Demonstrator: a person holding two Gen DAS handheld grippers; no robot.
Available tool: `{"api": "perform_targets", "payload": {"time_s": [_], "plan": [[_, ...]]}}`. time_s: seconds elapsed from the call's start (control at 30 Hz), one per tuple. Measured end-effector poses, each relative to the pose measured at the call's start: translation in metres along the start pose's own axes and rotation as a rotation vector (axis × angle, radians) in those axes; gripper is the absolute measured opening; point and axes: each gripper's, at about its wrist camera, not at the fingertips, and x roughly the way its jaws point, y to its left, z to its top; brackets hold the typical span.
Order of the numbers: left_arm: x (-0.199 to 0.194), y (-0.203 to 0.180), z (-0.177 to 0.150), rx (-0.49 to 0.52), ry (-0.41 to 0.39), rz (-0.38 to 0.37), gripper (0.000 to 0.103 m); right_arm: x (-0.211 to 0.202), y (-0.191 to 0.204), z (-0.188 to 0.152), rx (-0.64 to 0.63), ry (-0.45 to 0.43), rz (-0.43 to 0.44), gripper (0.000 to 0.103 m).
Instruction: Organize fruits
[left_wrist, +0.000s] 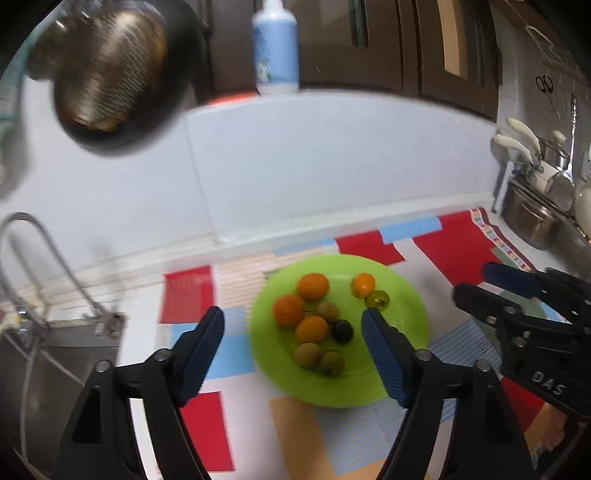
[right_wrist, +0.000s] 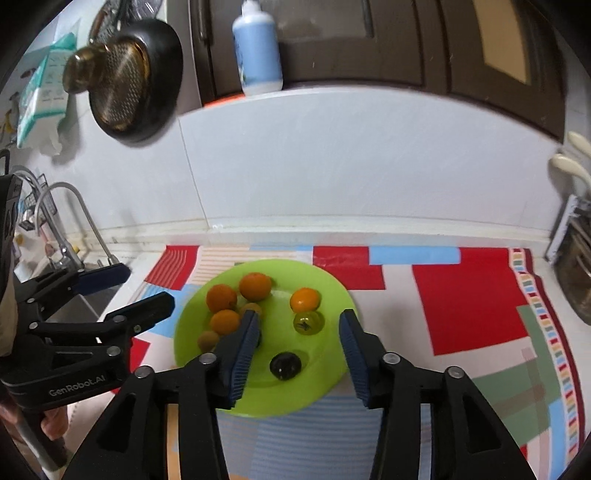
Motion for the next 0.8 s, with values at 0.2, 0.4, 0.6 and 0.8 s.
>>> {"api": "perform_targets", "payload": {"time_s": [0.2, 0.4, 0.6, 0.8], "plan": [[-0.052, -0.001, -0.016, -0.018, -0.081, 0.058, 0.09, -0.045, 0.005, -0.012, -0.002, -0.043, -0.014, 0.059], [-0.096, -0.002, -0.04, -0.047, -0.112, 0.065, 0.096, -0.089, 0.015, -0.029, -0.017, -0.082, -0.026, 0.065], [-0.129, -0.007, -0.056, -0.063, -0.107, 0.045, 0.098, -0.129, 0.024, -0.045, -0.043, -0.121, -0.042, 0.069], [-0.159, -0.015, -0.071, -0.062, -0.118, 0.045, 0.1, -0.161, 0.027, -0.063, -0.032, -0.137, -0.052, 0.074]]}}
